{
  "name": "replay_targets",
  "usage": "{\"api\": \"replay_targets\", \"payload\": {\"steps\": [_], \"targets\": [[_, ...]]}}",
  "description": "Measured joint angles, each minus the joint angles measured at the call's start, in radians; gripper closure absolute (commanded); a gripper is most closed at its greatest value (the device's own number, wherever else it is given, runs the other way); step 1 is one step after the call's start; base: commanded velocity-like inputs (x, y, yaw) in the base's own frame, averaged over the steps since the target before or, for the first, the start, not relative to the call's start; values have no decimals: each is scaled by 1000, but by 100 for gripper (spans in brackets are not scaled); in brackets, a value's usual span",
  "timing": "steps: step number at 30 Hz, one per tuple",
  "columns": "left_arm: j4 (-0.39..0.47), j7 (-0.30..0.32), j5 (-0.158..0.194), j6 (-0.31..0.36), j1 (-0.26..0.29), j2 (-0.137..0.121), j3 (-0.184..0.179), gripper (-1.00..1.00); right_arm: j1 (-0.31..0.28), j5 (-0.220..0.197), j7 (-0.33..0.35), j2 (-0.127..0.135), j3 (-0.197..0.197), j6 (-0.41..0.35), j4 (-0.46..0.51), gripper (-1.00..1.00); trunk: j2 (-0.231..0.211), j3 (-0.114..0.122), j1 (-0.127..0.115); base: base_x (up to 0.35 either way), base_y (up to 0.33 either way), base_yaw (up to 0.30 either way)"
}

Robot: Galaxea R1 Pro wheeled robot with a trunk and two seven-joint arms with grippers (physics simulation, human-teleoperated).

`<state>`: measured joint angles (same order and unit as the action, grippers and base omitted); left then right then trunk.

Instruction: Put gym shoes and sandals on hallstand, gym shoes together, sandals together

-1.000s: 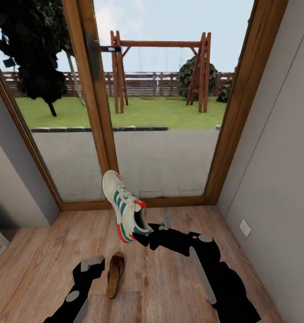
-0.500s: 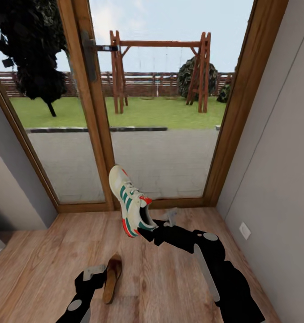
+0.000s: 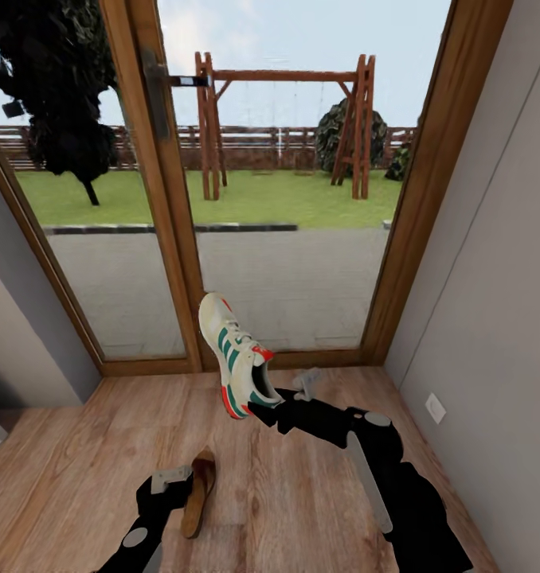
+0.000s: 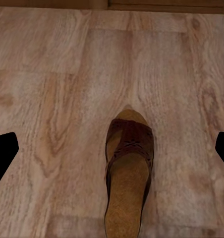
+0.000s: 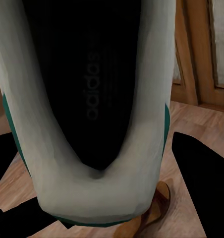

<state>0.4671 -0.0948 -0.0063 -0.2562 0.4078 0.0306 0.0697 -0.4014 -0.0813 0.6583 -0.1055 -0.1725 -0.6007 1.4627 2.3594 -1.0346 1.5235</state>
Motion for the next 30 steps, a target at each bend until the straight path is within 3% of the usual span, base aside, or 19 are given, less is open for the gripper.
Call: {"api": "replay_targets", "payload": {"steps": [1,5,6,14,20,30], "targets": [[0,0,-2,0,1,0,-6,-100,0,-7,0,0,9,0,0,100,7,-5,4,0,0,0],[2,1,-4,0,5,1,-16,-100,0,-117,-2,4,33,-49,0,100,35,-23,19,0,0,0],[3,1,-5,0,6,1,-17,-100,0,-124,-3,4,34,-53,0,100,42,-28,23,0,0,0],[9,1,-5,1,9,3,-20,-100,0,-130,-3,5,35,-59,1,100,98,-66,54,0,0,0],[8,-1,-7,13,68,0,-23,-100,0,-131,-3,5,35,-60,2,100,140,-94,77,0,0,0],[-8,-13,-6,17,144,1,-23,-100,0,-131,-3,4,34,-60,1,100,142,-149,81,0,0,0]]}}
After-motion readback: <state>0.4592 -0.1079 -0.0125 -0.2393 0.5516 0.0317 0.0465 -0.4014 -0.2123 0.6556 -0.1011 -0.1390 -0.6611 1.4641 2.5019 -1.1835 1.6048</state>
